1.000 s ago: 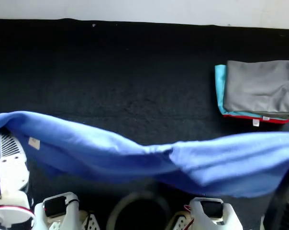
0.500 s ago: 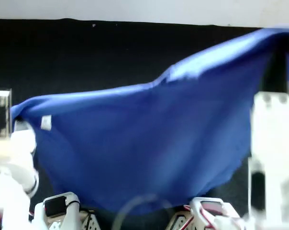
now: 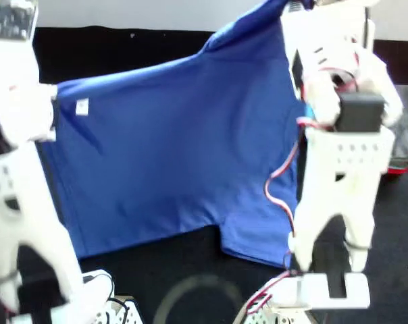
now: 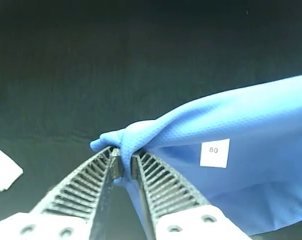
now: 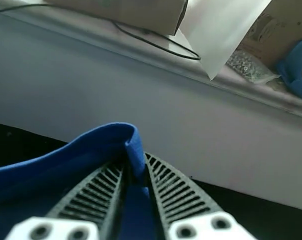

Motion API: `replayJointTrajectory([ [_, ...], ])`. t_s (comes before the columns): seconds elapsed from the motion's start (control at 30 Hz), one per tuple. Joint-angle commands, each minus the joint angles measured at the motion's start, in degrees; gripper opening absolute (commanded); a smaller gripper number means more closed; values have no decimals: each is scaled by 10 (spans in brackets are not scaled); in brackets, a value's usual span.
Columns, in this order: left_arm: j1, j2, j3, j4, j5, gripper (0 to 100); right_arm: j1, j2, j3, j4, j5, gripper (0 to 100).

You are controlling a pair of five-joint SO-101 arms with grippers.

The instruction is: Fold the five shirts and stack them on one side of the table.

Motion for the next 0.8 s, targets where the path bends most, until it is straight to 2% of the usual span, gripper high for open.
replayJointTrajectory([
  [0.0, 8, 95, -154, 28, -5, 9, -5, 31, -1, -37, 5, 5],
  [0.13, 8, 194, -285, 80, -5, 9, -5, 51, -1, -37, 4, 5],
  [0.23, 16, 262, -333, 108, -5, 9, -7, 63, 5, -32, 3, 5],
  [0.53, 29, 423, -338, 113, -6, 9, -11, 170, 4, 65, 2, 5],
  [0.77, 29, 496, -335, 135, -6, 9, -11, 244, 4, 151, 2, 5],
])
